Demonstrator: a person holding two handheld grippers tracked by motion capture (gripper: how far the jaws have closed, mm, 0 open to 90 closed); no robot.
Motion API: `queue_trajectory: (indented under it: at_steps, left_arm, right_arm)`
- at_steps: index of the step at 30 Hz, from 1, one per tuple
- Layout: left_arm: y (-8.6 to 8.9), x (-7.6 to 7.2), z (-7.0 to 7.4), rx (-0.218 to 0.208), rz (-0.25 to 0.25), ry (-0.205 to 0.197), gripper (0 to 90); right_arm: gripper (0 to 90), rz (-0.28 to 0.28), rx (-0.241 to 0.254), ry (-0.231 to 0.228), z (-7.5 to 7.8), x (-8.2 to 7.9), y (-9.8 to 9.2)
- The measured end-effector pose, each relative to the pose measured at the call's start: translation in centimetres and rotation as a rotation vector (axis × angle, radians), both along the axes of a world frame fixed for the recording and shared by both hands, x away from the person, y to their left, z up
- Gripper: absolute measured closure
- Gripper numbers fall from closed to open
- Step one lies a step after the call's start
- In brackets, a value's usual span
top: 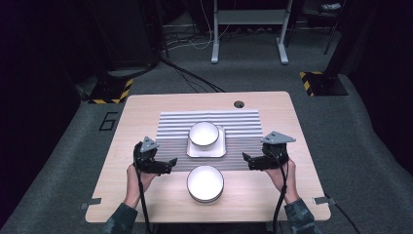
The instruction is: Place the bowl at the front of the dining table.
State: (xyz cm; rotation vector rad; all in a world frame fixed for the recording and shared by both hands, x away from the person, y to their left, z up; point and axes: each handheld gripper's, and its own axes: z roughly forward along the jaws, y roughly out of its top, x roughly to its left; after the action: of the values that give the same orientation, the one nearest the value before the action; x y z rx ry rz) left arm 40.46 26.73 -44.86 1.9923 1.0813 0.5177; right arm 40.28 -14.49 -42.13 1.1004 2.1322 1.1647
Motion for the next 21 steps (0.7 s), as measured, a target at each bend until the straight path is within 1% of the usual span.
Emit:
queue_trajectory:
  at_steps: [5, 10, 21]
  left_arm:
    - [1.1, -0.8, -0.5, 0.004, 0.020, 0.000, 0.1]
    - [2.2, -1.6, -0.9, -0.003, 0.046, 0.001, 0.1]
    - [4.5, -3.2, -2.0, -0.013, 0.103, 0.006, 0.1]
  right_arm:
    - [0.0, -0.019, 0.000, -0.005, -0.1, -0.8, -0.9]
    - [0.0, -0.038, 0.002, -0.009, -0.3, -1.5, -1.8]
    - [0.0, -0.081, 0.001, -0.001, -1.5, -2.7, -3.8]
